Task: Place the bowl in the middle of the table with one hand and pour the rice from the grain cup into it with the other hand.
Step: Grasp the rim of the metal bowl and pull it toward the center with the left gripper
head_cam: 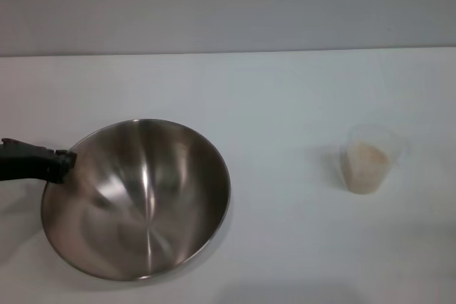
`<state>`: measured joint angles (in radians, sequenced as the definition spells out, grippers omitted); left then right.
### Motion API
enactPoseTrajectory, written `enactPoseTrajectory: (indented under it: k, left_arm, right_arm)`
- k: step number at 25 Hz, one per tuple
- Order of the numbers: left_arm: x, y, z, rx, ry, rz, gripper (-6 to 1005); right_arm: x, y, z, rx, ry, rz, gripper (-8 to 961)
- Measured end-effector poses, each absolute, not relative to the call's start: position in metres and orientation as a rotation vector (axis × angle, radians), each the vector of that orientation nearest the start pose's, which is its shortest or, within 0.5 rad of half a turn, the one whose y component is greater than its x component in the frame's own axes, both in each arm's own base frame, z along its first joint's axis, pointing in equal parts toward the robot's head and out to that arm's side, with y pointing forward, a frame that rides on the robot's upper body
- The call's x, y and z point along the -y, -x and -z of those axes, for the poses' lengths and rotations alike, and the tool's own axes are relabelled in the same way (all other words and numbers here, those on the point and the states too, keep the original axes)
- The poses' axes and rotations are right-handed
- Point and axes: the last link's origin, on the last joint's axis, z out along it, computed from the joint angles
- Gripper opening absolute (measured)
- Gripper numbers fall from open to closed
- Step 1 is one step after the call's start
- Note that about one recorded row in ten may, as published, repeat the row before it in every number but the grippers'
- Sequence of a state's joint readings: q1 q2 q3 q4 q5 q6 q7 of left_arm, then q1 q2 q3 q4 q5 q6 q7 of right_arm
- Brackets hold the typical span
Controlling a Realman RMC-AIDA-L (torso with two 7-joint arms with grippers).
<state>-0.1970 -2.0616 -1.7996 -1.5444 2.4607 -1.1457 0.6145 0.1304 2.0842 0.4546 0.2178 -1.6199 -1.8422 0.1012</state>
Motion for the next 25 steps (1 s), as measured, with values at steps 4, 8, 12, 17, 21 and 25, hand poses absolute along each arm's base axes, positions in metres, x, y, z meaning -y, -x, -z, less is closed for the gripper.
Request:
enactPoseTrajectory:
  k: [4,8,12,17,21,25]
  left_arm:
    - [-0.337,0.250,-0.052,1.001,2.220,-0.053,72]
    - [-0.339,0.248,-0.051,1.004,2.232,-0.057,49]
    - [-0.342,0.245,-0.050,1.012,2.241,-0.055,48]
    - [-0.348,0.247,-0.055,1.081,2.239,-0.037,46]
    - [-0.353,0.248,-0.058,1.115,2.232,0.006,45]
    - [-0.354,0.247,-0.060,1.116,2.229,0.016,43]
  right_arm:
    - [-0.193,-0.356,-0.053,-0.318,1.020,-0.842,801]
    - [-0.194,-0.355,-0.053,-0.315,1.020,-0.843,801]
    - [-0.195,-0.355,-0.053,-0.313,1.020,-0.845,800]
    - [-0.197,-0.354,-0.053,-0.311,1.026,-0.851,799]
    - [-0.197,-0.354,-0.053,-0.310,1.027,-0.851,799]
    - [-0.197,-0.354,-0.053,-0.310,1.027,-0.851,798]
